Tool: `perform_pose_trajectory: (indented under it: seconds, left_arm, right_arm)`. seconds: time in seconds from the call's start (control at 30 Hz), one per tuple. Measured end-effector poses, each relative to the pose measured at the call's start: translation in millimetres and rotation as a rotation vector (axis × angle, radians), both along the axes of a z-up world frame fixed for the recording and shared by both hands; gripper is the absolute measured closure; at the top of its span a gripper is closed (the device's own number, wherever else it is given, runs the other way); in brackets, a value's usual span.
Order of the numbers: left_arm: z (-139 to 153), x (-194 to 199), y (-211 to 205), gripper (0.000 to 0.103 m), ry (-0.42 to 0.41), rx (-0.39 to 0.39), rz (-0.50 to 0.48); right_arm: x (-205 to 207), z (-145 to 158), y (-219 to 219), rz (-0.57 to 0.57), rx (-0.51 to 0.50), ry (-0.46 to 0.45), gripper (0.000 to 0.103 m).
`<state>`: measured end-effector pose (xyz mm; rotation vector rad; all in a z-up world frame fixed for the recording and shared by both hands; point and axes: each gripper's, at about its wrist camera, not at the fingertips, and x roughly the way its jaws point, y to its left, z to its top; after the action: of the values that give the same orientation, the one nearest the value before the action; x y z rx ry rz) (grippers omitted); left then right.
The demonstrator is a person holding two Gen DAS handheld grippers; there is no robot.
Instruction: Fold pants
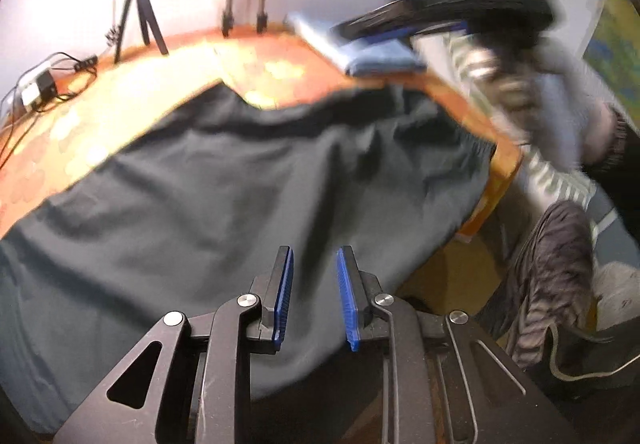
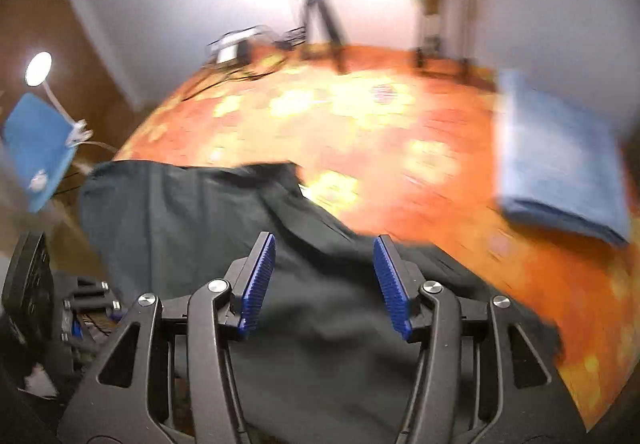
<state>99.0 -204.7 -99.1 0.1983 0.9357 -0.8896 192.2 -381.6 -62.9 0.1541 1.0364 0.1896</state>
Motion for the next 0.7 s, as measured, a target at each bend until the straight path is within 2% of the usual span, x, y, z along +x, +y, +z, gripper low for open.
perform_pose_trajectory:
  seconds: [0.1,0.23,0.33,0.43,0.5,0.53,0.57,0.7]
  left_arm:
    - [-5,10,9,0.082,-0.024,0.037,0.025]
    - [-35,22,17,0.082,0.056,0.08,0.051]
    - [-46,21,20,0.082,0.08,0.097,0.043]
    - [-51,22,21,0.082,0.09,0.108,0.039]
    - [-52,23,22,0.082,0.095,0.113,0.039]
    - [-53,24,22,0.082,0.097,0.115,0.039]
    - [-53,25,23,0.082,0.098,0.113,0.038]
    - [-53,23,22,0.082,0.082,0.119,0.032]
  right_arm:
    - [49,-23,18,0.052,-0.013,0.05,0.046]
    - [96,-66,36,0.102,0.012,0.155,0.043]
    - [109,-87,38,0.112,0.005,0.191,0.043]
    - [117,-97,35,0.117,0.045,0.203,0.045]
    - [120,-100,35,0.126,0.051,0.208,0.066]
    - [124,-103,37,0.139,0.052,0.218,0.087]
    - [125,-104,39,0.148,0.051,0.223,0.095]
    - [133,-95,51,0.18,-0.007,0.174,0.098]
